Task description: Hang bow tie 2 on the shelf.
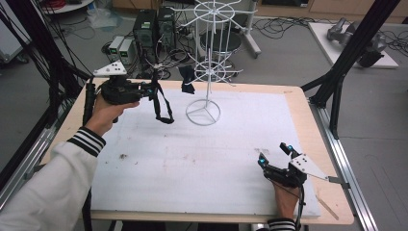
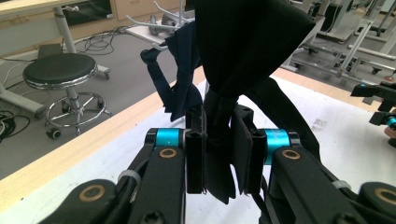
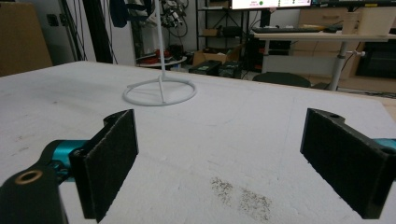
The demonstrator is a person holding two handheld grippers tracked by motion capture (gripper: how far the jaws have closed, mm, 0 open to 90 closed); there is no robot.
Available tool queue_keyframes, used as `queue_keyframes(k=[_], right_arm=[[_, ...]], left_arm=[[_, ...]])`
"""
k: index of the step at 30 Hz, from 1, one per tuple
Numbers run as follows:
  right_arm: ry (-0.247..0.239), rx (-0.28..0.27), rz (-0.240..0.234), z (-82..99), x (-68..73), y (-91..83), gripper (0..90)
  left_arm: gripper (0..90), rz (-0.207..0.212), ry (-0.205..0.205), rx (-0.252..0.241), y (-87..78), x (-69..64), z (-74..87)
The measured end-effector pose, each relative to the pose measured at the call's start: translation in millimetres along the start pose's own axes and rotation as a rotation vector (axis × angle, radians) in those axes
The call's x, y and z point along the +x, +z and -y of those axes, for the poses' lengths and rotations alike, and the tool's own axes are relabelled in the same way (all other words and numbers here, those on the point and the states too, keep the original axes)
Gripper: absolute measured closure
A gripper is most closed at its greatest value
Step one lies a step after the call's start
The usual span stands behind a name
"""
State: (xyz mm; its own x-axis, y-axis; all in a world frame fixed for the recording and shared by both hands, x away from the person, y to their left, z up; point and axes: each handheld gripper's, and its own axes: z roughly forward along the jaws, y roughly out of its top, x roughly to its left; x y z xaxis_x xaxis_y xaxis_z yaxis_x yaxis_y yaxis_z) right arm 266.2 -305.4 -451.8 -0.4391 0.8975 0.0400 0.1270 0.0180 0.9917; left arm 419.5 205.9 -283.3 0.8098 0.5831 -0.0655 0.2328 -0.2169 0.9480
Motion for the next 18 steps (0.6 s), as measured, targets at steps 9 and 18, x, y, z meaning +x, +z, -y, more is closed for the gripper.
queue_keyframes(k=[9,18], right_arm=[[-0.007,-0.006,0.001,0.0,-0.9,0.1,10.6],[-0.002,-0.008,-0.002,0.1,-0.7,0.0,10.6]], left_arm=[[76.2,0.009,0.009,-0.012,10.0,-4.6,-9.5],[76.2,0.005,0.0,-0.017,23.7,-6.3,-17.7]])
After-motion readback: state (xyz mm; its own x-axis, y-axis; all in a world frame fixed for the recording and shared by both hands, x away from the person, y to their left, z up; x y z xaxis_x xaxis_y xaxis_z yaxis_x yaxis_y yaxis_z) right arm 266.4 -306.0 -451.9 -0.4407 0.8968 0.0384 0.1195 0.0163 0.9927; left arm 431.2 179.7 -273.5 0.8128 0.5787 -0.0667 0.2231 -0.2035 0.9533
